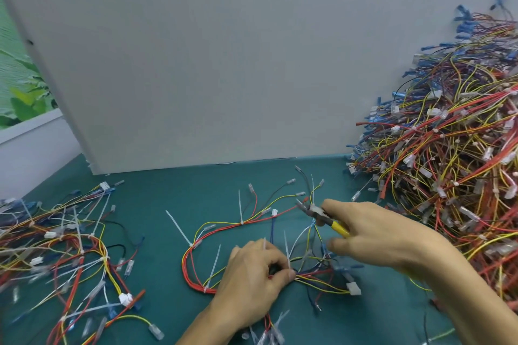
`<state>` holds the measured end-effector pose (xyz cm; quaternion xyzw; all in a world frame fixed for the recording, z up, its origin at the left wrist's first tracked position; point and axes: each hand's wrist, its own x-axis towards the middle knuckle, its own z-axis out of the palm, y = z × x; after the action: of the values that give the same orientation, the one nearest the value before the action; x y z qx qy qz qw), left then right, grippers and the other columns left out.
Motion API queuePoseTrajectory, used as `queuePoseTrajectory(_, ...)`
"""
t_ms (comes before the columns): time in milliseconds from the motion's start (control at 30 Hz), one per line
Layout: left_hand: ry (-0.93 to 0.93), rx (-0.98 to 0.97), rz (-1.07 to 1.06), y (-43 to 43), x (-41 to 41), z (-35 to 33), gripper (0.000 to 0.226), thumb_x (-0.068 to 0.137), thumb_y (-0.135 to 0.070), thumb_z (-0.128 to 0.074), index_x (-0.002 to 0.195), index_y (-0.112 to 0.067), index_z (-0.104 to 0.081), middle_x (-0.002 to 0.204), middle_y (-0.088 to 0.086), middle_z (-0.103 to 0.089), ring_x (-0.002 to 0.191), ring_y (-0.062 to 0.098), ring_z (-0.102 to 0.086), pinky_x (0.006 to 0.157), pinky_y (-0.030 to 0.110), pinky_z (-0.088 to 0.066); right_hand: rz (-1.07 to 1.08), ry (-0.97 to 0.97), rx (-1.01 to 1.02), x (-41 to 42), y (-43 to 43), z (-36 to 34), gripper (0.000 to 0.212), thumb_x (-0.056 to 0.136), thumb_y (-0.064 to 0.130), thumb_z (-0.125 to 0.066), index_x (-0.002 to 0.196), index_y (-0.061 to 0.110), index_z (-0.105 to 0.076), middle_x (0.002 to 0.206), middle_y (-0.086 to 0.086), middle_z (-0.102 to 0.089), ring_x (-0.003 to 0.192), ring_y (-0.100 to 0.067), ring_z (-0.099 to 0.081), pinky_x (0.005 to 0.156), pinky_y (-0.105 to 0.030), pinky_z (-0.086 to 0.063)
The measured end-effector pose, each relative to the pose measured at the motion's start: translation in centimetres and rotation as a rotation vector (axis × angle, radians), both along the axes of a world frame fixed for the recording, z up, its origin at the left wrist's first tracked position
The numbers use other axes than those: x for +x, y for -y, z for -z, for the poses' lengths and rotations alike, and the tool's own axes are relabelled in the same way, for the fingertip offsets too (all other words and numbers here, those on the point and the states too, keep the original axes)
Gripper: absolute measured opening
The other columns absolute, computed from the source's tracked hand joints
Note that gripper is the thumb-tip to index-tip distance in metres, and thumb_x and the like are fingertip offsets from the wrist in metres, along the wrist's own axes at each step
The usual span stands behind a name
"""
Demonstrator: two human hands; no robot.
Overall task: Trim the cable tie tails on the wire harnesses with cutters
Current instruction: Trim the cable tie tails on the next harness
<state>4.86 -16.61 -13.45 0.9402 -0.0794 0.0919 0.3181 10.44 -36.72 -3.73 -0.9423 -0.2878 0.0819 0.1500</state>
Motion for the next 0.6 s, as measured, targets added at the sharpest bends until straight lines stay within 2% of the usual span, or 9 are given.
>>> queuePoseTrajectory(67, -0.003, 0.016, -0.009, 0.0, 0.1, 0.1, 0.026, 0.089, -0.047, -0.054, 0.080, -0.024, -0.062, 0.090, -0.011, -0.058, 0.092, 0.004, -0.049, 0.095, 0.032, -0.032, -0.003, -0.045, -0.056, -0.5, 0.2, -0.4, 0.023, 0.078, 0.035, -0.058, 0.082, 0.032, -0.035, 0.079, 0.004, -0.048, 0.069, -0.009, -0.044, 0.061, -0.029, -0.038)
queuePoseTrajectory(133, -0.020, 0.021, -0.015, 0.0, 0.3, 0.0, 0.041, 0.090, -0.050, -0.042, 0.081, -0.017, -0.063, 0.088, -0.007, -0.059, 0.092, 0.009, -0.051, 0.094, 0.035, -0.033, -0.003, -0.090, -0.085, -1.1, 0.5, -0.7, 0.029, 0.075, 0.038, -0.060, 0.088, 0.033, -0.035, 0.083, 0.005, -0.048, 0.072, -0.007, -0.045, 0.063, -0.029, -0.041)
queuePoseTrajectory(233, -0.009, -0.026, -0.010, -0.2, 0.4, 0.0, 0.028, 0.091, -0.042, -0.053, 0.081, -0.019, -0.064, 0.083, -0.008, -0.060, 0.085, 0.008, -0.051, 0.089, 0.035, -0.039, 0.017, -0.069, -0.187, -1.6, 0.4, -0.5, 0.035, 0.072, 0.045, -0.064, 0.097, 0.034, -0.042, 0.086, 0.007, -0.053, 0.080, -0.012, -0.053, 0.069, -0.034, -0.048)
queuePoseTrajectory(367, -0.021, -0.125, 0.002, -0.3, 0.3, -0.1, 0.017, 0.088, -0.033, -0.062, 0.079, -0.019, -0.065, 0.077, -0.009, -0.062, 0.073, 0.003, -0.051, 0.080, 0.030, -0.042, -0.014, -0.080, -0.323, -1.6, 0.1, 0.6, 0.020, 0.068, 0.040, -0.066, 0.081, 0.028, -0.056, 0.069, 0.004, -0.052, 0.077, -0.023, -0.061, 0.060, -0.034, -0.049)
queuePoseTrajectory(500, -0.060, -0.146, 0.000, -0.4, 0.4, -0.3, 0.018, 0.091, -0.030, -0.059, 0.078, -0.018, -0.063, 0.077, -0.009, -0.061, 0.079, 0.007, -0.053, 0.084, 0.033, -0.042, -0.009, -0.046, -0.353, -1.2, 0.2, 1.4, 0.030, 0.067, 0.036, -0.064, 0.095, 0.023, -0.062, 0.074, 0.000, -0.055, 0.079, -0.027, -0.061, 0.057, -0.032, -0.047)
queuePoseTrajectory(600, -0.093, -0.138, -0.001, -0.4, 0.5, -0.5, 0.022, 0.095, -0.028, -0.052, 0.081, -0.014, -0.064, 0.081, -0.008, -0.062, 0.085, 0.011, -0.054, 0.089, 0.036, -0.041, -0.014, 0.006, -0.352, -0.9, 0.0, 1.6, 0.026, 0.068, 0.035, -0.062, 0.090, 0.022, -0.063, 0.076, -0.001, -0.057, 0.079, -0.026, -0.060, 0.058, -0.031, -0.046)
